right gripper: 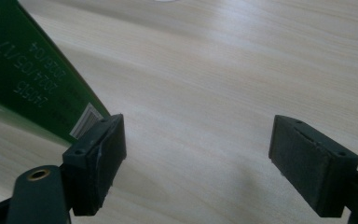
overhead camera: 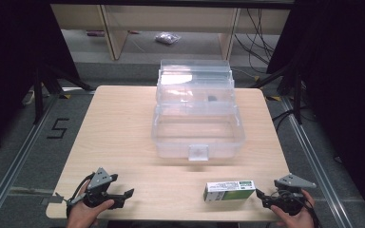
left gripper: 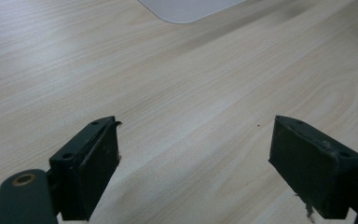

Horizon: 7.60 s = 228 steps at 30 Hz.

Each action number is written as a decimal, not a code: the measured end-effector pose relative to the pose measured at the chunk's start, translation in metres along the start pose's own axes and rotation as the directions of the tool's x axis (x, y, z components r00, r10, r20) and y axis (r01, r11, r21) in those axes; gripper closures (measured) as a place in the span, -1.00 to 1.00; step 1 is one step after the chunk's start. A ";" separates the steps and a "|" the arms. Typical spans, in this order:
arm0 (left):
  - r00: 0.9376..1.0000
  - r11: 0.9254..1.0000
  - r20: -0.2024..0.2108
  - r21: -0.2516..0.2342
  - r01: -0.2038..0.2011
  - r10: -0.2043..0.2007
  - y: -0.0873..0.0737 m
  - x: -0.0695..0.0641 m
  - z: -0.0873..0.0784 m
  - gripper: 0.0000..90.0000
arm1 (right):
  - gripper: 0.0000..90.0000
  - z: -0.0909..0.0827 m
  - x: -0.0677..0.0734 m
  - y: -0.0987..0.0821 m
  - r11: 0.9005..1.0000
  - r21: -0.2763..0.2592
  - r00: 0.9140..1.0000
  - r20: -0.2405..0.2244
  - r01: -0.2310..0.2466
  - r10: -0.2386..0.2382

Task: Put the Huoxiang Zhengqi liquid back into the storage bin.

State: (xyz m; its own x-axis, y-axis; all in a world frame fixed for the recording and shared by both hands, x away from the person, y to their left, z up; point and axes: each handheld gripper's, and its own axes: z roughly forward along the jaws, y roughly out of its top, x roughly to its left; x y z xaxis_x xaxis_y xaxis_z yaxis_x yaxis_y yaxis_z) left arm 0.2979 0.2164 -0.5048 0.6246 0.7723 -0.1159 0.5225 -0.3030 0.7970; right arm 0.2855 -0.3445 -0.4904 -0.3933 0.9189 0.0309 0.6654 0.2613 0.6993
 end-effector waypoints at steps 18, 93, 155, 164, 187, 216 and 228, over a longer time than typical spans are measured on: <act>1.000 1.000 -0.006 -0.011 0.017 -0.017 0.000 -0.003 0.000 -0.66 | -0.64 -0.032 0.019 0.024 0.985 0.048 0.984 -0.079 0.164 -0.160; 1.000 1.000 0.009 -0.015 0.025 -0.025 0.000 -0.002 0.002 -0.66 | -0.18 0.034 0.110 0.109 0.623 0.284 0.673 -0.469 0.729 -0.573; 1.000 0.999 0.008 -0.023 0.026 -0.026 0.000 -0.001 0.001 -0.66 | 0.45 -0.018 0.130 0.203 0.434 0.124 0.435 -0.490 0.892 -0.755; 0.999 0.999 0.004 -0.021 0.032 -0.032 0.000 -0.001 0.001 -0.66 | 0.45 -0.020 0.132 0.236 0.420 0.100 0.416 -0.462 0.902 -0.783; 1.000 1.000 0.006 -0.005 0.007 -0.007 0.000 0.002 -0.001 -0.66 | 0.45 0.032 0.101 0.289 0.434 0.140 0.448 -0.449 0.890 -0.773; 0.999 0.999 0.009 -0.018 0.031 -0.031 0.000 0.001 0.001 -0.66 | 0.45 0.117 0.060 0.279 0.424 0.205 0.464 -0.536 0.882 -0.705; 0.999 0.999 0.010 -0.021 0.041 -0.041 0.000 0.001 0.001 -0.67 | 0.45 0.132 0.055 0.273 0.422 0.212 0.465 -0.550 0.881 -0.694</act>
State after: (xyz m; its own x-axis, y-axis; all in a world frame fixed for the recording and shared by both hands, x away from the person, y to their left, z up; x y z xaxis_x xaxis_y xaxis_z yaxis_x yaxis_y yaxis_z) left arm 0.2985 0.2166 -0.5055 0.6082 0.7787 -0.1542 0.5355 -0.2590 0.8039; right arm 0.5288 -0.1838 -0.3918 -0.9934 0.0835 -0.0785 0.0691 0.9828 0.1710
